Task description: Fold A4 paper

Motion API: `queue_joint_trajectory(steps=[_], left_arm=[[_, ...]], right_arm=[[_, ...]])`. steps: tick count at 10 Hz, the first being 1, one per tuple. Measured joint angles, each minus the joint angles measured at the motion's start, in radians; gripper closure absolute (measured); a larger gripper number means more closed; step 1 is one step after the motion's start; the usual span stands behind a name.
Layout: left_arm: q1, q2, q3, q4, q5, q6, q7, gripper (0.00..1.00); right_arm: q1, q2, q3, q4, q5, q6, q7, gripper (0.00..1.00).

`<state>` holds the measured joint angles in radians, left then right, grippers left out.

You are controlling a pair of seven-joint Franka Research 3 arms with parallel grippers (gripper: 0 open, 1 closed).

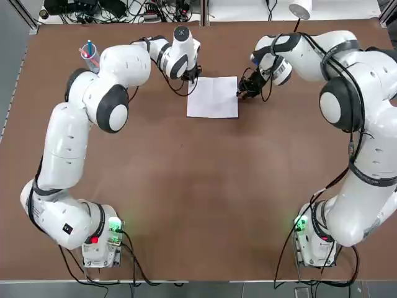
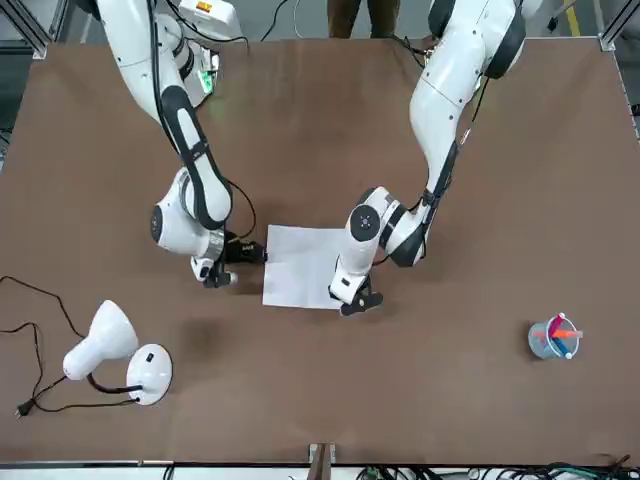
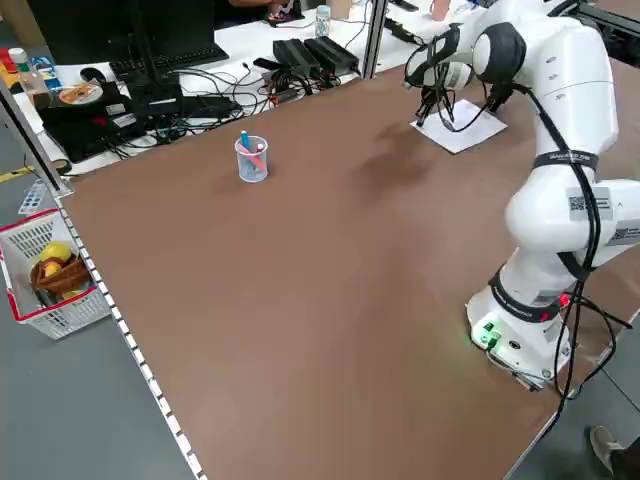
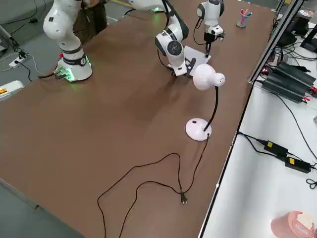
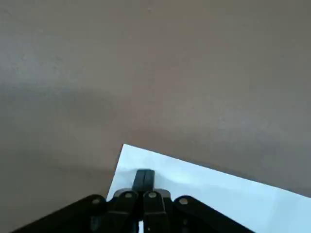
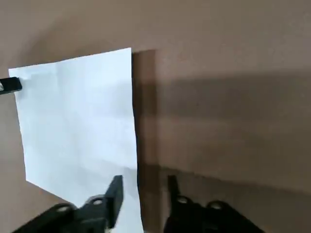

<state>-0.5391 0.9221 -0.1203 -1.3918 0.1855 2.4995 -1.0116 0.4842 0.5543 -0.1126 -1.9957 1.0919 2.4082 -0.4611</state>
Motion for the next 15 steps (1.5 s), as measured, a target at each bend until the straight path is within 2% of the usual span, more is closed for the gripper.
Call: queue_joint_trajectory(steps=[2,3,15], left_arm=[[0.0,0.0,0.0,0.0,0.0,0.001,0.0,0.99],[0.0,0.0,0.0,0.0,0.0,0.001,0.0,0.99],[0.0,0.0,0.0,-0.002,0.0,0.004,0.0,0.99]], right_arm=[[-0.014,0.0,-0.002,0.0,0.007,-0.017,0.0,0.91],[-0.018,0.0,-0.002,0.0,0.011,-0.024,0.0,0.97],[-0.015,0.039,0.014,0.0,0.12,-0.026,-0.007,0.99]])
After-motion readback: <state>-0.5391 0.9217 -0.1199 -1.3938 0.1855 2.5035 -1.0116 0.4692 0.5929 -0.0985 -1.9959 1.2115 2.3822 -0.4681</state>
